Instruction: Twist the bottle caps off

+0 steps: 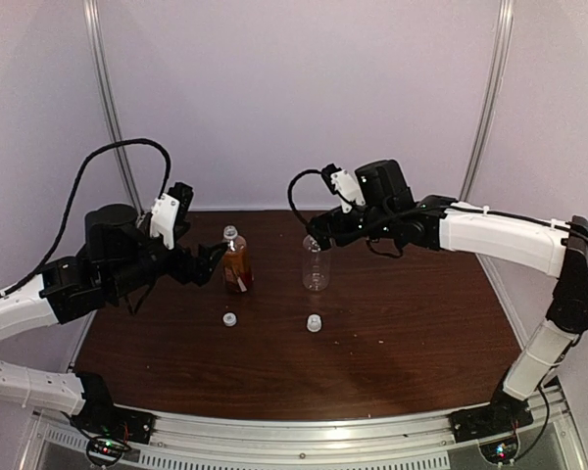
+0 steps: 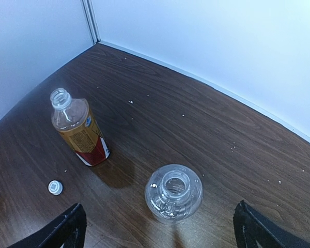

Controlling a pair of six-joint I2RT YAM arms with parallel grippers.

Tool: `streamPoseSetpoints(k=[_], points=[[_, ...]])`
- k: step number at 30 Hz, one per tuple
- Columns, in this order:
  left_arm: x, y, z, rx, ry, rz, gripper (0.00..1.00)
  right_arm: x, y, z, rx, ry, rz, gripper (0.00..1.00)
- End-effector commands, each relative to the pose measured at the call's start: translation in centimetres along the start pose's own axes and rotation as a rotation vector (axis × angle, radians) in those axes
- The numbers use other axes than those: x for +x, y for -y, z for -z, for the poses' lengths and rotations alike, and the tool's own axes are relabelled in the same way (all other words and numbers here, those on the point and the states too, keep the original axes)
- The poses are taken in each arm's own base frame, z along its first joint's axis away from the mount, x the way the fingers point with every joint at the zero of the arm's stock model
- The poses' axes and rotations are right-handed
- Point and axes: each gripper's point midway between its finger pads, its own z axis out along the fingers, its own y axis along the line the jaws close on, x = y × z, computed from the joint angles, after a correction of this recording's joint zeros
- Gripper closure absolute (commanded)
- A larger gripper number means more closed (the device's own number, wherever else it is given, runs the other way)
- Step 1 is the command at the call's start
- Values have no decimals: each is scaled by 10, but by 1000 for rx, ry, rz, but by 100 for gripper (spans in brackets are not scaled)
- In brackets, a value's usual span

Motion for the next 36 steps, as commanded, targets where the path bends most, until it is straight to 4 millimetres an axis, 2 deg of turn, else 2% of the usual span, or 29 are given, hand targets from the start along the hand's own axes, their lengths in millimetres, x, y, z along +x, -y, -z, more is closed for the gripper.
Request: streamPoseSetpoints(k=[1, 6, 15, 22, 28, 36], points=[[-14, -13, 1, -67, 36, 2, 2, -3, -3, 20, -39, -7, -21, 0], [-13, -29, 1, -143, 26, 17, 2, -11, -2, 36, -47, 0, -24, 0], [-9, -65, 8, -244, 13, 55, 2, -13, 19, 67, -19, 19, -94, 0], [-5, -86, 11, -284, 1, 64, 2, -18, 54, 99, 29, 61, -151, 0], [-4, -98, 7, -293, 0, 65, 2, -18, 93, 111, 128, 23, -158, 0], [-22, -104, 12, -290, 71, 49, 2, -27, 119, 126, 246, 48, -106, 0]])
